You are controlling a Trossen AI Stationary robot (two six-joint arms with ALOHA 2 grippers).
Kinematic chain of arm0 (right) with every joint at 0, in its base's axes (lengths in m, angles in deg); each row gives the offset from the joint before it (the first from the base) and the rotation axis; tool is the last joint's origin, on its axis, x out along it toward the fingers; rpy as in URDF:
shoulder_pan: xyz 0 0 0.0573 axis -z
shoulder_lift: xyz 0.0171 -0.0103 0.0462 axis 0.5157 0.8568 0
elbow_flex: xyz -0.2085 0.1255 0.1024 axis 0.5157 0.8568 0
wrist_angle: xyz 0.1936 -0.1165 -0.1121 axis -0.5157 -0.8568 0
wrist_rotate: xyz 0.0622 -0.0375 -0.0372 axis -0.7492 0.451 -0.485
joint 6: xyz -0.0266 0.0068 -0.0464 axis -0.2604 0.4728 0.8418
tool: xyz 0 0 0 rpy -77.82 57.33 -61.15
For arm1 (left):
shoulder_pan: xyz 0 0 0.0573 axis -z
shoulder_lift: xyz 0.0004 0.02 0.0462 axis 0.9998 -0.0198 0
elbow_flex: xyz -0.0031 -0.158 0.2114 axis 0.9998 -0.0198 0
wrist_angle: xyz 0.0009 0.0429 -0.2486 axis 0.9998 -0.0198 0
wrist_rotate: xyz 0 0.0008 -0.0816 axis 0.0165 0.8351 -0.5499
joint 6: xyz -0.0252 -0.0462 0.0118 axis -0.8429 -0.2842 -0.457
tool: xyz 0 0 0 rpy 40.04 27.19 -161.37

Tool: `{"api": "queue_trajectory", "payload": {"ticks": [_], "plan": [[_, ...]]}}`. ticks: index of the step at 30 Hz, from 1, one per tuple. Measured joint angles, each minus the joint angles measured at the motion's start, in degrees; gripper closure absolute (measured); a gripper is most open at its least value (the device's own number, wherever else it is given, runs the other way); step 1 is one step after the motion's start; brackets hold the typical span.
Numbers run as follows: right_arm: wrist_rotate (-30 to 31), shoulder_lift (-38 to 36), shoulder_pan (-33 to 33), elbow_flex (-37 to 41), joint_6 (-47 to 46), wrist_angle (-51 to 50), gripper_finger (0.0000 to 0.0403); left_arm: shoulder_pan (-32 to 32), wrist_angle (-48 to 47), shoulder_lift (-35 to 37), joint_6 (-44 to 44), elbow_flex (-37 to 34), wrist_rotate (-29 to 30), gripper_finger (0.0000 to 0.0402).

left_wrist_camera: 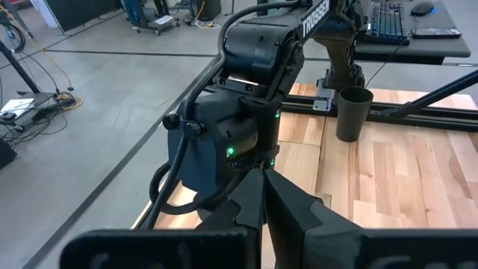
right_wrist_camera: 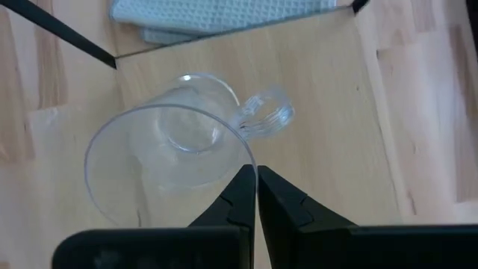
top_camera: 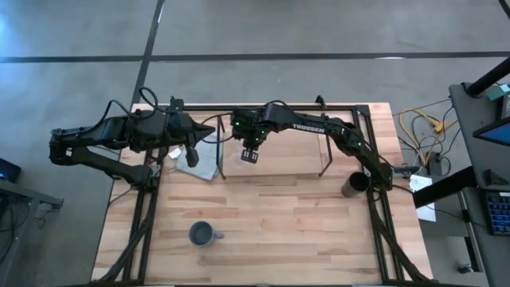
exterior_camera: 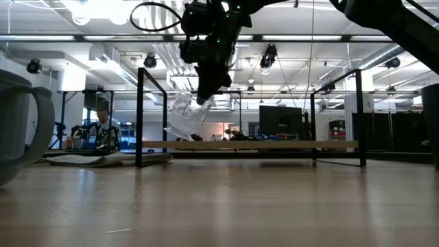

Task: Stack small to large cups/mugs on shelf
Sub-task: Put the transparent mug on the shelf, then put the blue mug on the shelf

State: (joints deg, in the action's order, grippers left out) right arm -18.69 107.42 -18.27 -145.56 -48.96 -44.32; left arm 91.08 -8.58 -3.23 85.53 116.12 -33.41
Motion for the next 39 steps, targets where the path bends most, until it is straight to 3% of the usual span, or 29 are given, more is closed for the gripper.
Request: {"api": "queue_trajectory", "payload": {"ticks": [9,22,33,39], "plan": [[0.01,-0.13,0.17,-0.76,0.14,0.96,0.0387,0.0,0.0,0.0,0.0,0.0,0.0,0.0401],[0.07,-0.11,0.26,-0.76,-0.67,1.68,0.0312,0.0,1.13,0.03,-0.04,0.44,0.0,0.0401],[-0.8,-2.93,-0.71,-0.76,-8.82,-3.11,0.0317,0.0,1.01,0.37,-0.04,0.41,0.0,0.0401],[-9.08,-7.12,-3.52,-0.76,-14.1,-11.49,0.0335,0.04,-4.39,0.34,-1.94,0.24,-0.1,0.0401]]}}
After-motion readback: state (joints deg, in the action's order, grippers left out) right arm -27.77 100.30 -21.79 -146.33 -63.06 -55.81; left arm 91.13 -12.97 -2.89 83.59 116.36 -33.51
